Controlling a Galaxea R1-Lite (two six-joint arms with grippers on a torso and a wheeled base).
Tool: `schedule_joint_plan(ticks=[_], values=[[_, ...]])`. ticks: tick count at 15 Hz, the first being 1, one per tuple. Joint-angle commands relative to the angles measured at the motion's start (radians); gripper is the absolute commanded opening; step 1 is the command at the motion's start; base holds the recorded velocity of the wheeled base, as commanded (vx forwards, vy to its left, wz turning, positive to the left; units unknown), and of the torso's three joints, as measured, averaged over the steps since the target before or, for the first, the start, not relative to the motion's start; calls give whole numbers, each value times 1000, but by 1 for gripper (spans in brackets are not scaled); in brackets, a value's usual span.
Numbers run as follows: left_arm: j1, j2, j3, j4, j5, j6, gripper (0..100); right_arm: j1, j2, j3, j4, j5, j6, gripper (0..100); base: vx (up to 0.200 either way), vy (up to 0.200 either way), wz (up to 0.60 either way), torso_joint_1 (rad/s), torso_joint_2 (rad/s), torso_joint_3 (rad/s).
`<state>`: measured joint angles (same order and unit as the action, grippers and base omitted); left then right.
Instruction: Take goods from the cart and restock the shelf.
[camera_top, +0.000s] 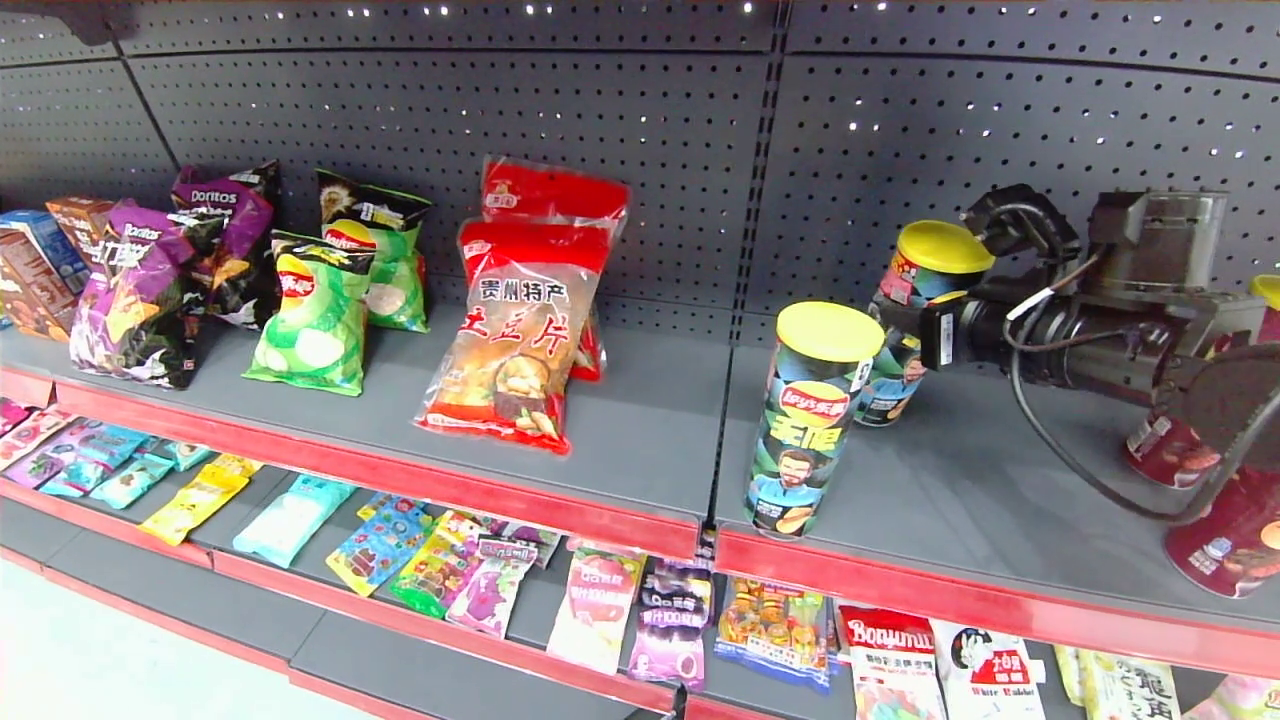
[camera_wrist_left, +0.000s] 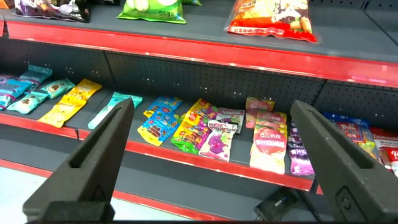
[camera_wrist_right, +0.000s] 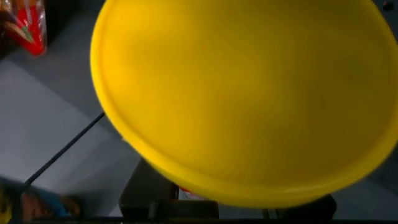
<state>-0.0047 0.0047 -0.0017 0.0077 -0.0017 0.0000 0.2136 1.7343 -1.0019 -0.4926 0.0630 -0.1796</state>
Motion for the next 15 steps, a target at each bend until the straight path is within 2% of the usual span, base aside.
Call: schedule_joint_plan(ticks=[1, 4, 7, 12, 15], values=[[0, 0, 0, 0, 0, 0, 100, 6, 62, -64, 0, 0, 0, 0, 0, 0, 0, 0, 0, 0], [0, 0, 0, 0, 0, 0, 100, 59, 108, -135, 11, -15, 2, 0, 0, 0, 0, 0, 0, 0], [0, 0, 0, 0, 0, 0, 100, 79, 119, -181, 95, -34, 3, 0, 0, 0, 0, 0, 0, 0], [0, 0, 0, 0, 0, 0, 100, 81, 160, -238, 98, -38, 3, 0, 0, 0, 0, 0, 0, 0], [0, 0, 0, 0, 0, 0, 100, 116, 179, -245, 98, -37, 29, 0, 0, 0, 0, 0, 0, 0]])
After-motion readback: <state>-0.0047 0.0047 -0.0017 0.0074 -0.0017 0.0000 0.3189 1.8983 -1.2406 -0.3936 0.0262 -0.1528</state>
